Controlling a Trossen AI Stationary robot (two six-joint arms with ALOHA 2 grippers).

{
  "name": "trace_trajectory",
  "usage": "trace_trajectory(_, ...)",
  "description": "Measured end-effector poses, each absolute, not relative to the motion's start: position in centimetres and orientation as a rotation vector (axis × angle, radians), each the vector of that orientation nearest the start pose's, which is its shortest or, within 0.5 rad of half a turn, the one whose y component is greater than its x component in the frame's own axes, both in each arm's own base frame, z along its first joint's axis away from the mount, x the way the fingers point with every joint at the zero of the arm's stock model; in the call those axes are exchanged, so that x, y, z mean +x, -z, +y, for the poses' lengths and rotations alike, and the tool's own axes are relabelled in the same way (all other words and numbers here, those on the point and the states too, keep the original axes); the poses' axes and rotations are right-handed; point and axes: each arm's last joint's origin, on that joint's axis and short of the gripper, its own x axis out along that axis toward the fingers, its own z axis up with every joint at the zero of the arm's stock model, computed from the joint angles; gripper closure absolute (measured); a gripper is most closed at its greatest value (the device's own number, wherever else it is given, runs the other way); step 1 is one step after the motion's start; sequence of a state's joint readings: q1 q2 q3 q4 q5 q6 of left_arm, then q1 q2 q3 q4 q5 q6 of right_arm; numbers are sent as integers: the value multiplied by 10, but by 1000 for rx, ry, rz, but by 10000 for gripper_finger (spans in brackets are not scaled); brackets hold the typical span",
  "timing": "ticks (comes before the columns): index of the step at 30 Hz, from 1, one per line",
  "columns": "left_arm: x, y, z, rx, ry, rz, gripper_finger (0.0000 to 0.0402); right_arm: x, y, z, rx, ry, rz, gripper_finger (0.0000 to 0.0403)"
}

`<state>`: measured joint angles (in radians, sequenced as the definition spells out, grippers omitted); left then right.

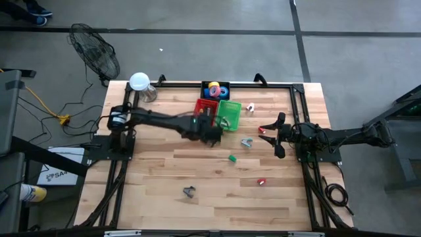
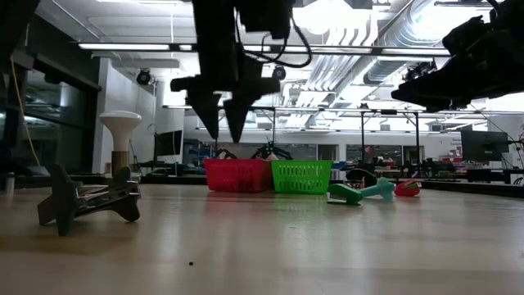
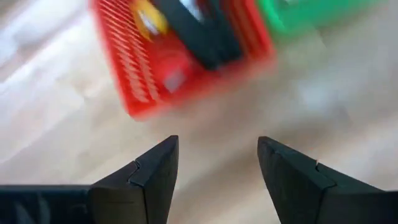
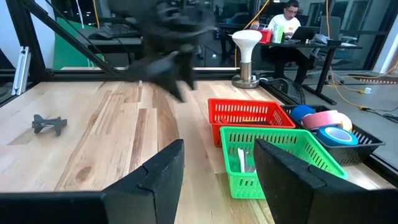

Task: Pick and place Stapler, Stapler remover, tape
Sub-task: Put the black staple remover into the green bin

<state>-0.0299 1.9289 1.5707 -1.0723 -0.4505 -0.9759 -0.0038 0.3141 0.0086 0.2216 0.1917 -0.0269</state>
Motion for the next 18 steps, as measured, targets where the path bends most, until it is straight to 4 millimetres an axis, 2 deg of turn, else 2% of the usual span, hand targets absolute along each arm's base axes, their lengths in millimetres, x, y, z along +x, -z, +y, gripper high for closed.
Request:
trace_trajectory(3, 370, -228, -30, -355, -810, 1210, 188, 116, -160, -6, -35, 194, 87, 217)
trace_trajectory(8, 361, -228, -78, -227, -594, 1298, 188, 116, -160, -6, -34, 194, 87, 217)
trace_trajectory(13, 343, -228, -116, -125, -511, 1369, 188, 116, -160, -6, -34, 194, 87, 217)
trace_trajectory(18, 327, -228, -144, -32, -488, 1385, 188, 116, -161, -6, -35, 194, 86, 217)
